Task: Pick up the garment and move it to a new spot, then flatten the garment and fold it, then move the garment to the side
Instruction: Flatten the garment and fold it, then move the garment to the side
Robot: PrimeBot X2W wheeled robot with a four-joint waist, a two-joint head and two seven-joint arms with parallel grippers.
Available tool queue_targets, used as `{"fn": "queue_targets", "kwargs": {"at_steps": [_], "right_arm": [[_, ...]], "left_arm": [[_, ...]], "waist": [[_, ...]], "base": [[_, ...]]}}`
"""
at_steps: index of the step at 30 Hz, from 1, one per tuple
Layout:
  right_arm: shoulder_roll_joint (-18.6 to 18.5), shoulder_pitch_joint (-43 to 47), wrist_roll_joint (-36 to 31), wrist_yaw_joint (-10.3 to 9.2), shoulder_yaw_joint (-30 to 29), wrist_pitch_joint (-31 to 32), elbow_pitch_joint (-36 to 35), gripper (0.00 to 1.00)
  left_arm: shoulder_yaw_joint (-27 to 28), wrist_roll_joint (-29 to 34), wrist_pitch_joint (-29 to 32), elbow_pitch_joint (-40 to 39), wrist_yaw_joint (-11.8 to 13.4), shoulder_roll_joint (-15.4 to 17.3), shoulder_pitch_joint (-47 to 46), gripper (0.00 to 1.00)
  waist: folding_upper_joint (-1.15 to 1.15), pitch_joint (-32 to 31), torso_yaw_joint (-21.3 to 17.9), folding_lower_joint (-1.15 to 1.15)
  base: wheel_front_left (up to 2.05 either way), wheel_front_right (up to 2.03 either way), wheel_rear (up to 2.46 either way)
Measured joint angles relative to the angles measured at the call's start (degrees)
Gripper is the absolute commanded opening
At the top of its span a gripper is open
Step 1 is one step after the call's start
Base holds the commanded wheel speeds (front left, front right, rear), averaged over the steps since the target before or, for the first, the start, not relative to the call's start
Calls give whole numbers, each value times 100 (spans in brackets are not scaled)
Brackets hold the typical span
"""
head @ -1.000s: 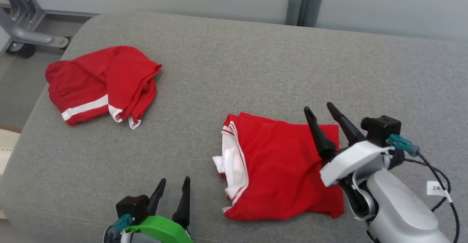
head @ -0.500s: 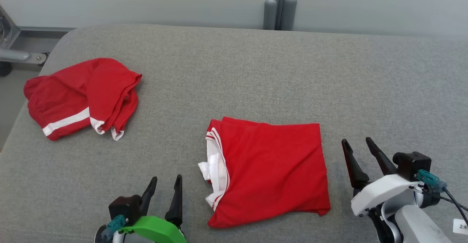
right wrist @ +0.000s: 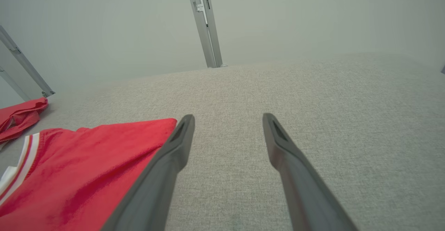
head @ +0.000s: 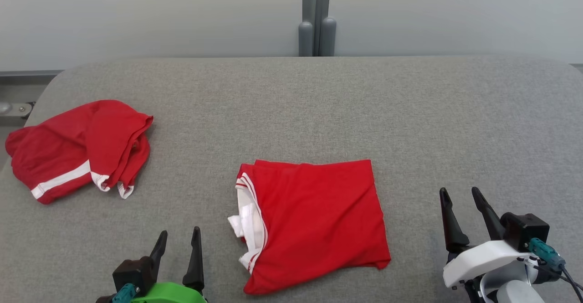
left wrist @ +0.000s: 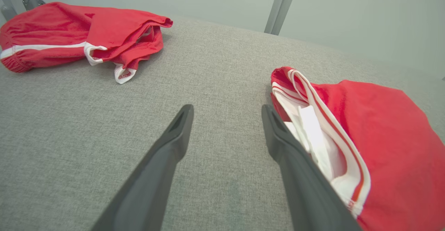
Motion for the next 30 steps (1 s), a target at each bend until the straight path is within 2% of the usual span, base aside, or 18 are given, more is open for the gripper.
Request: {"fn": "queue_targets", "kwargs": {"at_steps": [16, 24, 30], "right_arm": [[197, 299, -93, 0, 12, 0, 0, 100], [225, 309, -76, 0, 34, 0, 15, 100], [240, 217, 74, -1, 314, 0, 189, 100]], "left_arm": [[419, 349, -1, -345, 29, 0, 441, 100], [398, 360, -1, -419, 24, 0, 459, 100], [288, 243, -1, -461, 26, 0, 452, 100]], "waist": [[0, -324, -307, 0], [0, -262, -264, 0], [0, -91, -182, 0]], "base": [[0, 0, 0], [0, 0, 0], [0, 0, 0]]}}
